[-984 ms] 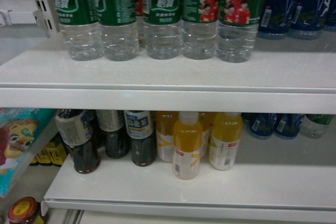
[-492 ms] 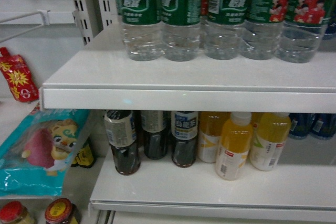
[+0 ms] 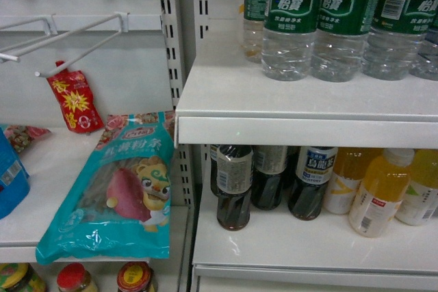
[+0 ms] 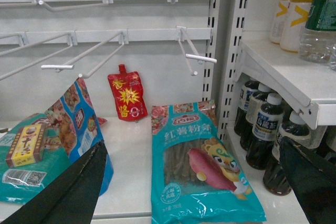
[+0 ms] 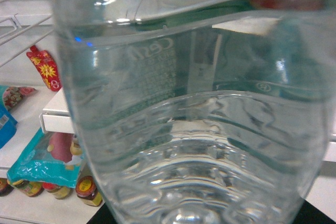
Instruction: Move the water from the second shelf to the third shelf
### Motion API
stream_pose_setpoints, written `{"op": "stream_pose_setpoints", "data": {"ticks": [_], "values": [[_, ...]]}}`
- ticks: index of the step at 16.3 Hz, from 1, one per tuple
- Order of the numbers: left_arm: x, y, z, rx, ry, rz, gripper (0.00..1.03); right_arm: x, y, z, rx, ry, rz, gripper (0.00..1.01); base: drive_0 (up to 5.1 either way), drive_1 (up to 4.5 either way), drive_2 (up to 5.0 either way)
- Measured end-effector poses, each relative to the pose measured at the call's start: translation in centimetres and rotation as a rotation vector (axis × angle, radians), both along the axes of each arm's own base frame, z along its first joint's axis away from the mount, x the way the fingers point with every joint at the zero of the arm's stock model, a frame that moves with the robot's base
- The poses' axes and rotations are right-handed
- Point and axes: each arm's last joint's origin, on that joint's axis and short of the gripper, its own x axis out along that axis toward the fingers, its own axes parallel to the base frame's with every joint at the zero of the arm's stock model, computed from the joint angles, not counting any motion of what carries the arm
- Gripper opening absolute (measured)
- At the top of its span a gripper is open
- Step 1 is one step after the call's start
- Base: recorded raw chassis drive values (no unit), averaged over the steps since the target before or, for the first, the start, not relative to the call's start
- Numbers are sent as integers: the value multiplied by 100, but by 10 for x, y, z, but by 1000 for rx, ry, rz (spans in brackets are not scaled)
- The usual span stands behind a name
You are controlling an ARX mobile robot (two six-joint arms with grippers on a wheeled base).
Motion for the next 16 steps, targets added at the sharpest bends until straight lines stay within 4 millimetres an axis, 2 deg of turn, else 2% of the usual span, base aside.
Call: {"op": "stream_pose_setpoints", "data": {"ticks": [10,11,13,16], "values": [[0,0,0,0,-1,-3,98,0,0,0,-2,2,-6,39,0,0,0],[0,0,0,0,-1,-3,98,2,3,1,-18,-30,-74,39,0,0,0],[0,0,0,0,-1,-3,98,19,-3,15,-48,-94,-271,39,0,0,0],[0,0,0,0,-1,-4,98,43,-7,24,-56,-98,-313,39,0,0,0]]}}
